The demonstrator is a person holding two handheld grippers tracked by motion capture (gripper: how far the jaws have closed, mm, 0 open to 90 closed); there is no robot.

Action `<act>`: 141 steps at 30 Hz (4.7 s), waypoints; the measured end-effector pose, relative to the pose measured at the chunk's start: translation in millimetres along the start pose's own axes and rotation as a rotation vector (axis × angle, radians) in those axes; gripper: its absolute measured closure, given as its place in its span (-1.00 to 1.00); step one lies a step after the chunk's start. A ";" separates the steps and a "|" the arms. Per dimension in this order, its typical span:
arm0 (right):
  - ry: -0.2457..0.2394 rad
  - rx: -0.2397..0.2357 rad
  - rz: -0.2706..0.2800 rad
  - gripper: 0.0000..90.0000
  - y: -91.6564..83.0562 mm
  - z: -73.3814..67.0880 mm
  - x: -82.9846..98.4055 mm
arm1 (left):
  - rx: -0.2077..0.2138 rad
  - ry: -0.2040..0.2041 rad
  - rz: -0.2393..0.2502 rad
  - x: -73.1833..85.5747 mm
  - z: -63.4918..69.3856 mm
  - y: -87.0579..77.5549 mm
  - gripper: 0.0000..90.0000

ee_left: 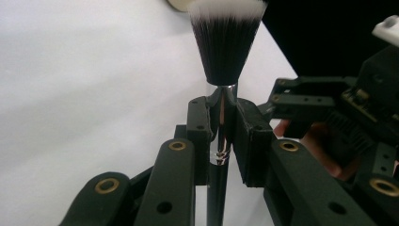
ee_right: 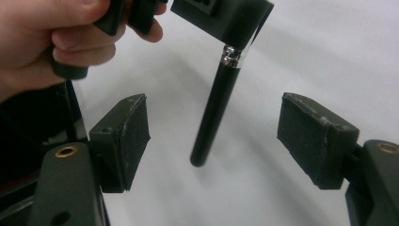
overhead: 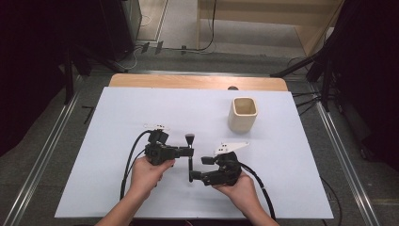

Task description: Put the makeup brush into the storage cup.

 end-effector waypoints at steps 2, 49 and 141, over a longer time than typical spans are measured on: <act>-0.027 -0.009 -0.005 -0.38 -1.5 3.1 0.6 | -0.006 0.005 -0.007 0.0 -1.8 0.1 0.74; 0.130 -0.186 0.133 0.75 2.4 14.9 3.8 | 0.245 0.122 0.035 2.1 7.0 6.8 0.73; 0.150 -0.027 0.123 0.77 -41.1 41.7 -11.3 | -0.171 0.434 0.021 25.2 -30.5 -39.1 -0.45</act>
Point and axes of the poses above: each handheld gripper's, and its own axes: y roughly forward along the jaws, x roughly out of its underside, z roughly to its right, the point moved 2 cm from there along y, roughly forward along the jaws, and after that the axes turned 9 degrees about -x, right-handed, at the moved point
